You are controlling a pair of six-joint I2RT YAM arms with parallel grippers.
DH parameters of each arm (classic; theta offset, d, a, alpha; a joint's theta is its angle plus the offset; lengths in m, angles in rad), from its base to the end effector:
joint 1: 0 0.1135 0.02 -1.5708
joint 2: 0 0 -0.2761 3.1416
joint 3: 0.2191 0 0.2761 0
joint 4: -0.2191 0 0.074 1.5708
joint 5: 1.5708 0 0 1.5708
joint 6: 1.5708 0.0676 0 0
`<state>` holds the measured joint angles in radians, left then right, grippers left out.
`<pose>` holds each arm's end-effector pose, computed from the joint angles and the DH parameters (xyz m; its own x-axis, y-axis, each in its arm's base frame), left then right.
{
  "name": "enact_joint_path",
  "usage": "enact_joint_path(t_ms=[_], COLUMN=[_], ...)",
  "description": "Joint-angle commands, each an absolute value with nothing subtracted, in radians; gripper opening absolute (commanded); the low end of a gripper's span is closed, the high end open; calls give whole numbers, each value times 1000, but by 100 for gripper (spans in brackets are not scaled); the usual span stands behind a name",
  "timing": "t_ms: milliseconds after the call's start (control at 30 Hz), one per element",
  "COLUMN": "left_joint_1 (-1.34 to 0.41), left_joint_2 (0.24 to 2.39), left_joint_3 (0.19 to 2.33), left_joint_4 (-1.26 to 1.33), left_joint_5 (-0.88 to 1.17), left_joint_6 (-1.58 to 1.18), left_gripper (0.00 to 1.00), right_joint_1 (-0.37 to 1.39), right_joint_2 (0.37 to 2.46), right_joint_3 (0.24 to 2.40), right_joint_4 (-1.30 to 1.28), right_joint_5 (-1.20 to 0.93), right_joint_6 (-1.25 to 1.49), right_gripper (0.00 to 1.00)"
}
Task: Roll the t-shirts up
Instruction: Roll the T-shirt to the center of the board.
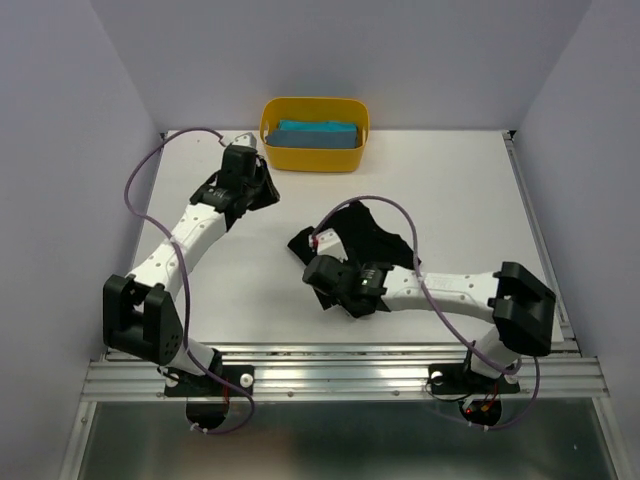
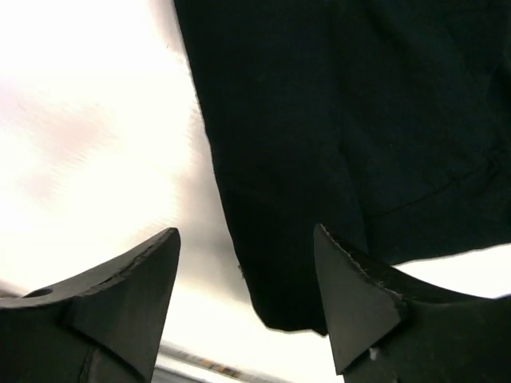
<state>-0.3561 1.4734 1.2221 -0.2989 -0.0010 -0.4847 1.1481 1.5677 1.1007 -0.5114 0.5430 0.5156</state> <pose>0.3654 -0.1358 0.3054 -0.5957 -0.2756 -0.7545 0.0794 0.9145 -0.3967 0.1797 0.3144 0.2124 -0.6227 -0.3553 -0.6971 -0.4085 0.9075 -0.0976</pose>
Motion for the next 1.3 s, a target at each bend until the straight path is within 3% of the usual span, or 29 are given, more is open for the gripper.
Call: enact_joint_path(t_ms=[0, 300, 567, 667, 700, 800, 1067, 1267], left_joint_1=[-301, -281, -279, -281, -281, -281, -282, -282], left_joint_2=[1421, 1381, 1381, 1376, 1374, 1365, 1327, 1301], left_joint_3=[1201, 1097, 1060, 1054, 1051, 1043, 1011, 1005], left_joint_4=[-368, -345, -322, -322, -325, -327, -322, -336], left_joint_5=[27, 74, 112, 115, 117, 117, 144, 155], left_joint_6=[-471, -492, -505, -506, -503, -502, -499, -497], left_gripper=[41, 42, 42, 42, 42, 42, 44, 53], right_joint_1=[1230, 1284, 1284, 1284, 1284, 1284, 1200, 1103], right_joint_2=[1689, 1870, 1905, 1901, 1887, 1835, 1641, 1580], right_joint_3=[1175, 1201, 1121, 1108, 1095, 1072, 957, 899], right_joint_4=[-595, -586, -479, -454, -437, -402, -207, -94], right_joint_5=[730, 857, 913, 919, 913, 873, 488, 189], right_joint_6=[450, 413, 429, 442, 448, 459, 494, 584], right_gripper=[77, 76, 54, 36, 21, 1, 1, 1])
